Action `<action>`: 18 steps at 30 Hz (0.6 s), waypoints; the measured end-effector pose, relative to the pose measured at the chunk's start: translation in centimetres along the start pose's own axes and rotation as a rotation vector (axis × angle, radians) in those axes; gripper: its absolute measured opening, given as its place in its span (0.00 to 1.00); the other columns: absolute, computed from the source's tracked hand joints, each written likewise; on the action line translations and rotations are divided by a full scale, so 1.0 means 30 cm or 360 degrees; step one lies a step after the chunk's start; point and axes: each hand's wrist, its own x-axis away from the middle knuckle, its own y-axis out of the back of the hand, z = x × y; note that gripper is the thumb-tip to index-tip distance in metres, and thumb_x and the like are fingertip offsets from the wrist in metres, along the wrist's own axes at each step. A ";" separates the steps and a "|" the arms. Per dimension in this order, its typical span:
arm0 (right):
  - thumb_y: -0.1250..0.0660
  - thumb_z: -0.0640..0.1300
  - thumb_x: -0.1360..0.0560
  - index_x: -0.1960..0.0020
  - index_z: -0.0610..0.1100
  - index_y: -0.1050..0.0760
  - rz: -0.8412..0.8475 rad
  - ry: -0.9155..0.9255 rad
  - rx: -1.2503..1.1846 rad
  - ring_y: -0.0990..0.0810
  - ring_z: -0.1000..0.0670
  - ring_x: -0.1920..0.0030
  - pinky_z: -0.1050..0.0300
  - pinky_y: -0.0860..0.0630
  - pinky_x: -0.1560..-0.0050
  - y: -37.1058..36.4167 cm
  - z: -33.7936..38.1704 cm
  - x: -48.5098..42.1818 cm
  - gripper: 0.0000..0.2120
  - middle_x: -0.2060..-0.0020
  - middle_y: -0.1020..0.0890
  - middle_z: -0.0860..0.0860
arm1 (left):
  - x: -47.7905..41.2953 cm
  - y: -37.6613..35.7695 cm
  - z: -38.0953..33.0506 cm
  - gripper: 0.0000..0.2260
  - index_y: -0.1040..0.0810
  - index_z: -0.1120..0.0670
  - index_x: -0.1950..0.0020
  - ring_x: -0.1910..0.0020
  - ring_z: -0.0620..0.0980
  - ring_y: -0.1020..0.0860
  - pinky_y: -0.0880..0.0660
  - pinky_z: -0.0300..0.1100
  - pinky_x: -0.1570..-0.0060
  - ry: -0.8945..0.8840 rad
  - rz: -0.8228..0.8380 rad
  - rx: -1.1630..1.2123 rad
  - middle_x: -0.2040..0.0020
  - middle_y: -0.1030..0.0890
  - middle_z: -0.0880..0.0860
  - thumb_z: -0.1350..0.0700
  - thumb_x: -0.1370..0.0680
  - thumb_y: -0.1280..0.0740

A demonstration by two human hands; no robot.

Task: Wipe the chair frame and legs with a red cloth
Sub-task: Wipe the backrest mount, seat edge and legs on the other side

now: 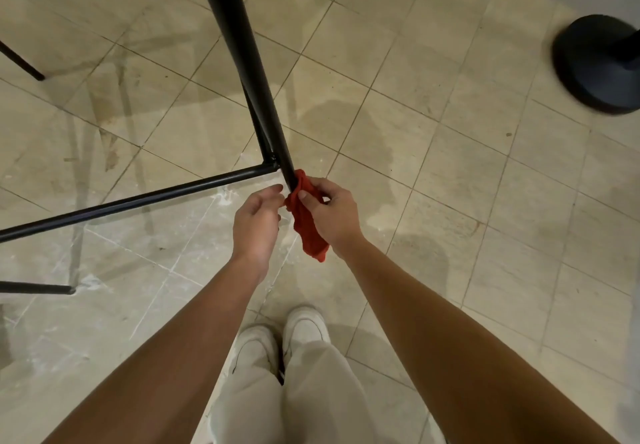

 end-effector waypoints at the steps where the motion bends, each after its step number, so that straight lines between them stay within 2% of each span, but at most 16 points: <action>1: 0.34 0.43 0.24 0.40 0.47 0.22 -0.0005 -0.0044 0.0024 0.17 0.44 0.56 0.50 0.19 0.51 -0.012 -0.024 -0.008 0.12 0.50 0.17 0.48 | -0.011 -0.003 0.013 0.12 0.22 0.50 0.40 0.46 0.48 0.24 0.28 0.41 0.45 0.0007 0.0006 -0.0026 0.43 0.20 0.49 0.57 0.22 0.37; 2: 0.35 0.43 0.23 0.39 0.48 0.23 -0.0006 -0.0089 0.0034 0.17 0.43 0.57 0.48 0.19 0.51 -0.021 -0.048 -0.019 0.13 0.51 0.17 0.47 | -0.023 -0.005 0.026 0.12 0.22 0.50 0.39 0.45 0.49 0.24 0.28 0.43 0.42 0.0014 0.0016 -0.0046 0.42 0.21 0.49 0.56 0.21 0.38; 4: 0.36 0.42 0.23 0.37 0.49 0.24 -0.0002 -0.0161 0.0043 0.17 0.44 0.57 0.50 0.19 0.51 -0.033 -0.094 -0.040 0.15 0.51 0.17 0.48 | -0.045 -0.007 0.055 0.13 0.23 0.50 0.37 0.42 0.50 0.25 0.29 0.47 0.37 0.0030 0.0025 -0.0065 0.43 0.22 0.48 0.57 0.21 0.39; 7: 0.37 0.42 0.22 0.36 0.49 0.25 -0.0019 -0.0192 0.0080 0.22 0.56 0.62 0.67 0.25 0.62 -0.039 -0.153 -0.070 0.15 0.54 0.20 0.53 | -0.096 -0.013 0.100 0.13 0.24 0.50 0.37 0.45 0.48 0.25 0.28 0.46 0.38 0.0064 -0.0017 -0.0065 0.46 0.22 0.47 0.57 0.20 0.39; 9: 0.38 0.44 0.21 0.35 0.50 0.26 -0.0038 -0.0221 0.0096 0.25 0.59 0.64 0.71 0.32 0.66 -0.049 -0.199 -0.085 0.15 0.55 0.22 0.55 | -0.125 -0.026 0.131 0.13 0.24 0.50 0.37 0.44 0.49 0.24 0.28 0.46 0.39 0.0098 -0.0019 -0.0076 0.44 0.22 0.49 0.57 0.20 0.39; 12: 0.38 0.44 0.21 0.36 0.50 0.26 -0.0068 -0.0303 0.0033 0.24 0.56 0.61 0.70 0.30 0.63 -0.067 -0.257 -0.106 0.14 0.56 0.22 0.55 | -0.155 -0.045 0.173 0.13 0.24 0.49 0.37 0.40 0.52 0.25 0.29 0.48 0.36 0.0121 0.0019 -0.0112 0.41 0.23 0.50 0.56 0.20 0.39; 15: 0.37 0.44 0.22 0.35 0.49 0.26 -0.0058 -0.0390 0.0101 0.25 0.53 0.57 0.64 0.28 0.56 -0.077 -0.302 -0.125 0.16 0.51 0.20 0.51 | -0.183 -0.064 0.207 0.13 0.25 0.48 0.35 0.38 0.53 0.27 0.30 0.50 0.35 0.0190 0.0041 -0.0111 0.37 0.24 0.51 0.56 0.20 0.39; 18: 0.36 0.45 0.23 0.34 0.47 0.27 -0.0081 -0.0419 0.0229 0.28 0.53 0.54 0.63 0.31 0.51 -0.085 -0.336 -0.120 0.17 0.45 0.26 0.49 | -0.196 -0.077 0.242 0.13 0.26 0.49 0.36 0.40 0.52 0.25 0.28 0.46 0.38 0.0215 0.0030 -0.0127 0.41 0.23 0.51 0.56 0.20 0.37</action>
